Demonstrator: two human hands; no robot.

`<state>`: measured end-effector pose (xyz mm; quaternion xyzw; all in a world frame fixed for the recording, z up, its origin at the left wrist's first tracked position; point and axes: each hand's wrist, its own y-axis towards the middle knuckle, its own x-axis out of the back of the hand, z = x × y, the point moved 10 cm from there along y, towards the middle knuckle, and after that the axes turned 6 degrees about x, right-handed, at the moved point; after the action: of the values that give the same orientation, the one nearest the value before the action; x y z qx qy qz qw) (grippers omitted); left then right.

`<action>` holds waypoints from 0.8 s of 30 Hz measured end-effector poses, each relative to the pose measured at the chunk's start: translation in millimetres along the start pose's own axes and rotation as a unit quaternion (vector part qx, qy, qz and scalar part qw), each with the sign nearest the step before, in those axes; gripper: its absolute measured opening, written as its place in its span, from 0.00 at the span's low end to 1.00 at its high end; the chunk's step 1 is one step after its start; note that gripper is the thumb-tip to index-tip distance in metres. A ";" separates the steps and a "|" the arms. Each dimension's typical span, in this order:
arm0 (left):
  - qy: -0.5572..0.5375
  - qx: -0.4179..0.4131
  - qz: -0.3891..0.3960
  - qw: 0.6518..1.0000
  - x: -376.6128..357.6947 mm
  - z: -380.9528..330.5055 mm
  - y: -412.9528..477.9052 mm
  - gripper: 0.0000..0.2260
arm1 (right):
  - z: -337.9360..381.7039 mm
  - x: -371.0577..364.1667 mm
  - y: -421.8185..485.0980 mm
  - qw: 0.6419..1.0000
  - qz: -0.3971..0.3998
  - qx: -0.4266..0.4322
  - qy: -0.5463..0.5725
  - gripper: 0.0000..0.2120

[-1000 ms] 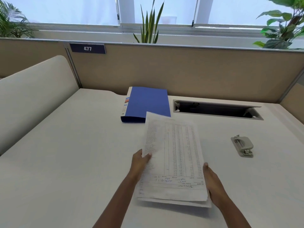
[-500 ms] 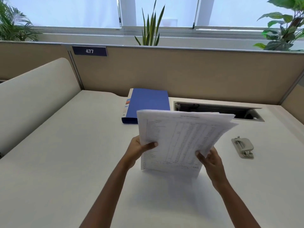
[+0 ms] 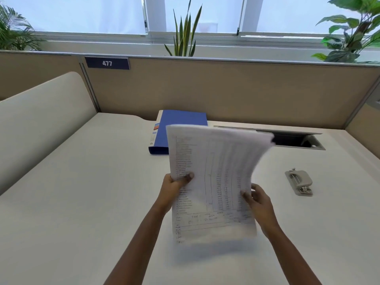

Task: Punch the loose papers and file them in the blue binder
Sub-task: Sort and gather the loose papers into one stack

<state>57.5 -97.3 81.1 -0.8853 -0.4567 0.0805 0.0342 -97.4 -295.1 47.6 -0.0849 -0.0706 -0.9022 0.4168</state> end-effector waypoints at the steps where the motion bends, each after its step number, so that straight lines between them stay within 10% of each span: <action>1: -0.010 0.009 -0.016 1.000 2.7 3.9 0.7 0.04 | -6.2 1.8 -1.3 1.000 -0.007 -0.016 0.001 0.11; 8: -0.093 0.067 -0.137 0.984 26.6 33.8 -2.0 0.10 | -43.8 2.7 -20.8 0.988 -0.042 -0.128 0.080 0.20; 14: -0.167 0.109 -0.175 0.964 23.5 55.5 -8.6 0.18 | -64.7 -42.0 -44.9 0.894 -0.016 -0.258 0.366 0.15; 24: -0.185 0.058 -0.122 0.973 32.3 40.4 -3.5 0.11 | -47.0 -21.1 -30.6 0.951 -0.082 -0.178 0.239 0.13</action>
<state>66.1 -69.5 38.1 -0.7891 -0.5545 0.2643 0.0095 -111.7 -269.1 -4.5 0.0663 0.1858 -0.9253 0.3239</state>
